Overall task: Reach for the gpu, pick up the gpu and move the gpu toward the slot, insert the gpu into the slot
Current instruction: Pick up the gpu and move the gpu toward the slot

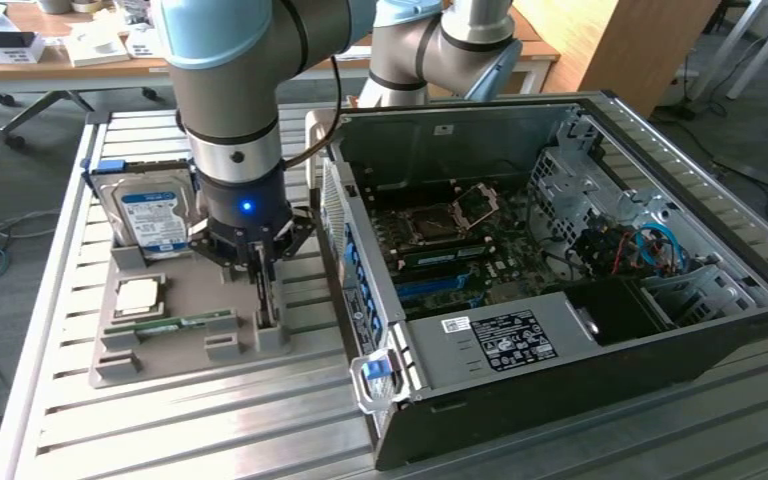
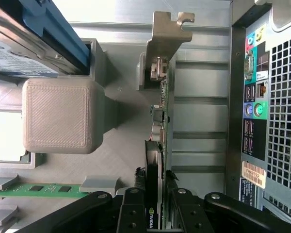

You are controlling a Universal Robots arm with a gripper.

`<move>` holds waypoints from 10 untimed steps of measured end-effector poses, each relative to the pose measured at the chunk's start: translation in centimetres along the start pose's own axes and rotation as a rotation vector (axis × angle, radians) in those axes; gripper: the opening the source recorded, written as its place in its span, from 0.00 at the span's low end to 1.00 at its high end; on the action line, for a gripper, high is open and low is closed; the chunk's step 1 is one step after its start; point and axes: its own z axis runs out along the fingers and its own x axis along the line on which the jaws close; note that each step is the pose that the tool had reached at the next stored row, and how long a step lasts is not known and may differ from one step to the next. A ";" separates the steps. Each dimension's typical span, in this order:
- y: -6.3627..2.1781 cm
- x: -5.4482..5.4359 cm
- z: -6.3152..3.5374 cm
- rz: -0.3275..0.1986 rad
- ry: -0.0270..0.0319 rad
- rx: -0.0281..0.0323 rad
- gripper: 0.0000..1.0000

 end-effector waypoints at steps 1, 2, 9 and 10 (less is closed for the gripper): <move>0.01 0.0 -0.14 0.000 0.0000 0.0000 0.26; 0.02 0.0 -0.35 0.000 0.0000 0.0001 0.26; 0.10 -0.1 -2.23 0.000 0.0001 0.0001 0.26; 0.11 -0.1 -2.53 0.000 0.0001 0.0001 0.26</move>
